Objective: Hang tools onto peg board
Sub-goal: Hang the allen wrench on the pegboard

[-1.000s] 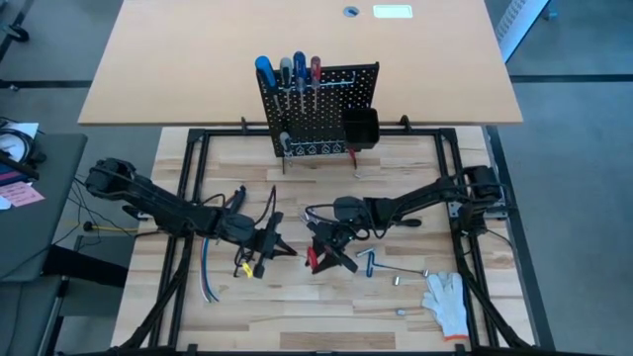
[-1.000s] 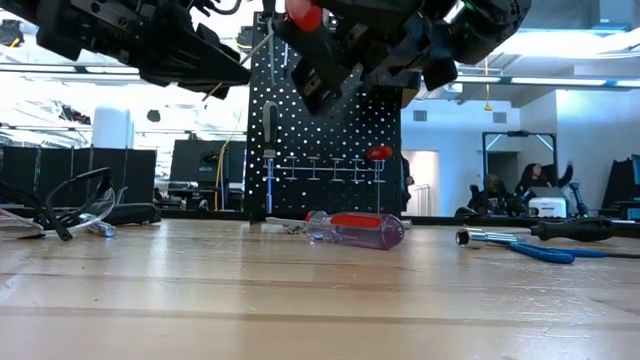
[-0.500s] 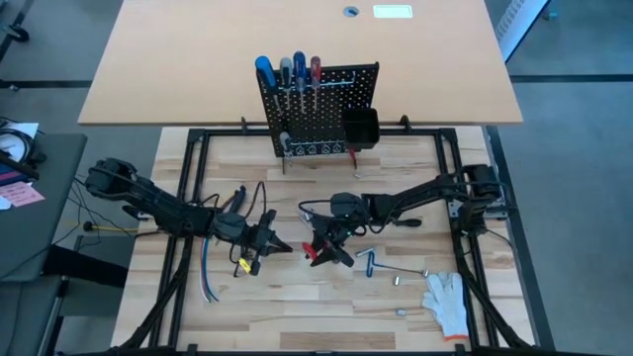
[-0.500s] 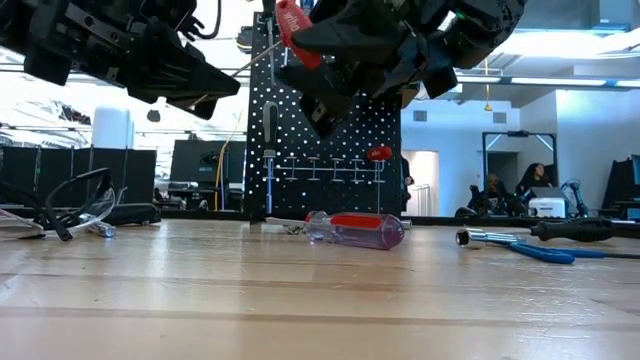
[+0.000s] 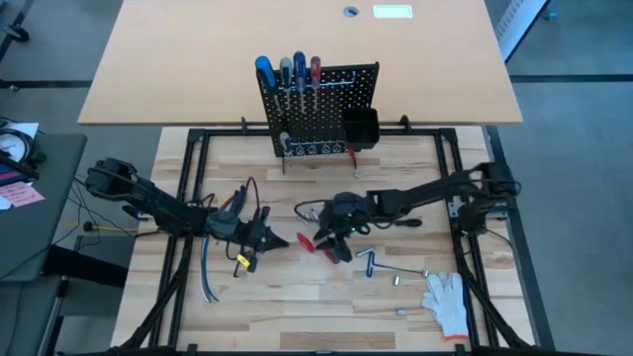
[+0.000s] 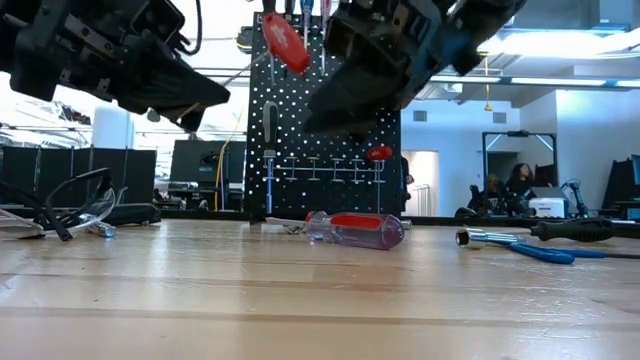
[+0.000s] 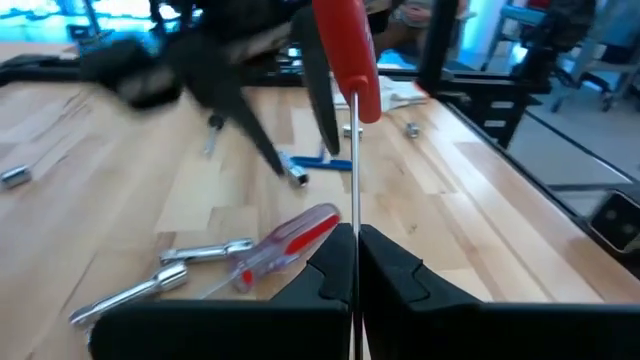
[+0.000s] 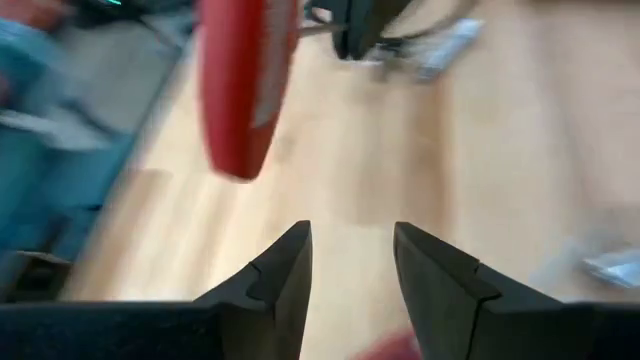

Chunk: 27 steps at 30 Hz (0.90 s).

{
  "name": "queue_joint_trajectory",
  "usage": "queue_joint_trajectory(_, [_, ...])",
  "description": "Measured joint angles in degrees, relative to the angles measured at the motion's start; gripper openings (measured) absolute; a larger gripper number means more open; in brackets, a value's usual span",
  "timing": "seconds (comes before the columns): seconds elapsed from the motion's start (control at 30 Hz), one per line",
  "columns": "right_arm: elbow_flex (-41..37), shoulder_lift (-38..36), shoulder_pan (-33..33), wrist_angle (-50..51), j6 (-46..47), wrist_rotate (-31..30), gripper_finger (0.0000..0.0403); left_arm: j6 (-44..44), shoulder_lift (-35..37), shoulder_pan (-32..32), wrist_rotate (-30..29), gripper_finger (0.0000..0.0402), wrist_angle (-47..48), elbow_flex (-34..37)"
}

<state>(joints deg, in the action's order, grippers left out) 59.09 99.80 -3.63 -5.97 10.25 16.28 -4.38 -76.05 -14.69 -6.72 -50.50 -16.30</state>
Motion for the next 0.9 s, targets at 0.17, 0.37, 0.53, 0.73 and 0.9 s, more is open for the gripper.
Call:
queue_joint_trajectory(0.17, [-0.6,-7.2,-6.5,9.0,-3.4,-23.0,0.0152,-1.6,0.0,1.0,-0.4,0.0000,-0.4,0.5])
queue_joint_trajectory(0.37, [-4.7,-12.7,-16.7,8.3,-4.3,-49.1,0.0152,-3.5,0.0,1.0,-2.6,0.0000,-3.4,0.5])
queue_joint_trajectory(0.53, [-7.2,-10.9,-20.7,6.6,-4.1,-60.0,0.0152,-5.6,0.0,0.9,-7.5,0.0000,-5.6,0.5])
queue_joint_trajectory(0.73, [-7.0,-3.9,-18.9,-4.3,-6.8,-56.9,0.0152,-6.2,0.0,0.0,-13.2,0.0000,-7.7,0.4])
queue_joint_trajectory(0.9, [-4.7,1.8,-15.3,-13.3,-14.3,-57.1,0.0172,-6.6,0.0,-0.1,-14.6,0.0000,-7.7,0.4])
